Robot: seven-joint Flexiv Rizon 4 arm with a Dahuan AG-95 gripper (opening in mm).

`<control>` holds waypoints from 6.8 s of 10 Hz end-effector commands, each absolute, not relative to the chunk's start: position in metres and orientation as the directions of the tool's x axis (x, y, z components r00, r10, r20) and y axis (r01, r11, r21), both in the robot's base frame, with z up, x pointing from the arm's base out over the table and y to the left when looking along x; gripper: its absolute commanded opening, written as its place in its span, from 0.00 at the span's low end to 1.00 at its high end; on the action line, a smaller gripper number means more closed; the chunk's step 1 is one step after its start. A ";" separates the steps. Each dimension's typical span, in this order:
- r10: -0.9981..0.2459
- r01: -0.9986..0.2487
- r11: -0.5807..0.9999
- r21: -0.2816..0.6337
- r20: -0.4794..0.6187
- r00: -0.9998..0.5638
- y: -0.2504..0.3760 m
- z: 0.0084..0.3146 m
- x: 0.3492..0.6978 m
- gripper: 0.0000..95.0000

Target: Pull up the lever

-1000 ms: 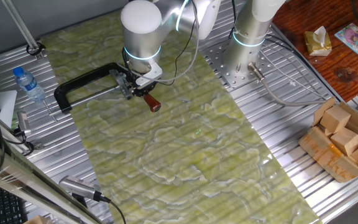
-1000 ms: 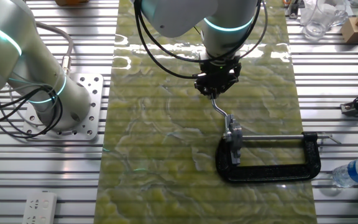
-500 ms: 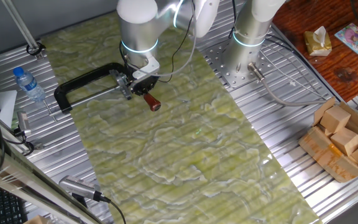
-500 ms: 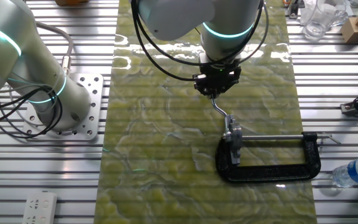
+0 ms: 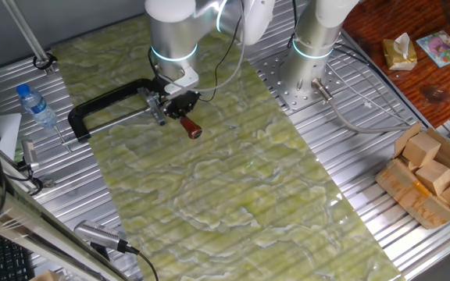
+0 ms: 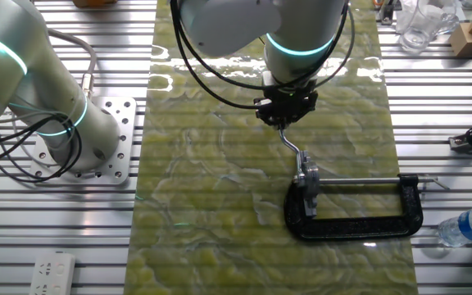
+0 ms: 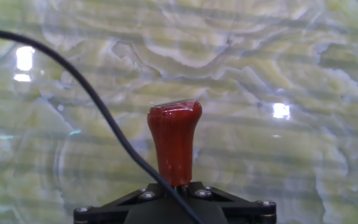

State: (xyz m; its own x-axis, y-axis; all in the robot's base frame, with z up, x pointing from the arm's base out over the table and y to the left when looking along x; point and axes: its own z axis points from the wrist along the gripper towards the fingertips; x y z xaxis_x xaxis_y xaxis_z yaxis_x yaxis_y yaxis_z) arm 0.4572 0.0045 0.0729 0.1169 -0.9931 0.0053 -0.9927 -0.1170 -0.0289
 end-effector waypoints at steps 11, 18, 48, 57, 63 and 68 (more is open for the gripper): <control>-0.991 -0.991 -0.092 -0.096 -0.088 0.100 0.002 0.119 0.457 0.00; -0.985 -0.989 -0.101 -0.106 -0.130 0.114 -0.006 0.131 0.460 0.00; -0.912 -0.993 -0.010 -0.119 -0.407 0.058 -0.038 0.185 0.470 0.00; -0.903 -0.991 0.027 -0.128 -0.428 0.031 -0.031 0.176 0.476 0.00; -0.938 -0.994 0.057 -0.089 -0.346 -0.023 -0.028 0.164 0.487 0.00; -0.938 -0.999 0.029 -0.027 -0.347 -0.018 -0.028 0.160 0.489 0.00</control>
State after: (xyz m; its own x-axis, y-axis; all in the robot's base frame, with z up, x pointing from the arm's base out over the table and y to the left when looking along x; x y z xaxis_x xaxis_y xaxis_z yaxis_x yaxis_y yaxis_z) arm 0.4877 -0.0283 0.1608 -0.0154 -0.9377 -0.3472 -0.9992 0.0277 -0.0304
